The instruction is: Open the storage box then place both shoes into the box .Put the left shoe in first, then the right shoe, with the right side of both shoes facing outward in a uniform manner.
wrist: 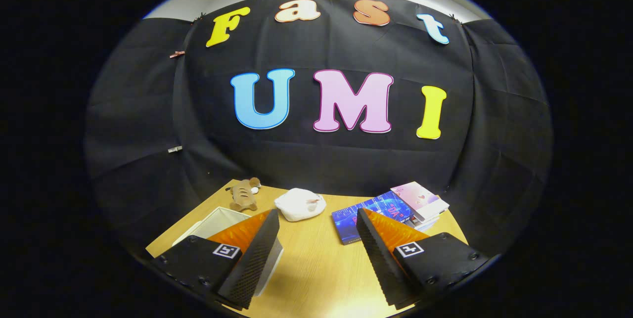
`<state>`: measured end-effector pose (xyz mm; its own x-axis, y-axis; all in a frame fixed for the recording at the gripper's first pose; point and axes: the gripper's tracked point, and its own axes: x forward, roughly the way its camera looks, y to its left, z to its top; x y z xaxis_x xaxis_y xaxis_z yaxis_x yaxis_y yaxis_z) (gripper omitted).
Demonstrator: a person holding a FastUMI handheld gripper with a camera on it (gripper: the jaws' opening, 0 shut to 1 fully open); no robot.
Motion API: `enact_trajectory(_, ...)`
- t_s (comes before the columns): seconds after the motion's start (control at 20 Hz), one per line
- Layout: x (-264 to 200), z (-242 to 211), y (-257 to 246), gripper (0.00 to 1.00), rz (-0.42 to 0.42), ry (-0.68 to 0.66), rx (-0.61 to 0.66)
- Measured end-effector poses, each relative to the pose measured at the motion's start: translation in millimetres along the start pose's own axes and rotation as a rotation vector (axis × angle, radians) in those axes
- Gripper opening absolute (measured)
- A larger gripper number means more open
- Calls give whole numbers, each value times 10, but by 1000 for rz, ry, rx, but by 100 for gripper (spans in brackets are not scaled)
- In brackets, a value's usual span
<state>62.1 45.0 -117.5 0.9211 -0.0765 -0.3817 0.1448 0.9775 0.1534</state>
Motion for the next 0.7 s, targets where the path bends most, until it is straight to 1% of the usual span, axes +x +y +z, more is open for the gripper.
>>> enact_trajectory(0.15,-177,62,-255,98,-16,-32,-12)
enact_trajectory(0.4,-473,77,-541,98,-36,-68,23)
enact_trajectory(0.55,-593,131,-701,98,-53,-105,-1)
enact_trajectory(0.7,-700,160,-760,98,-73,-129,-59)
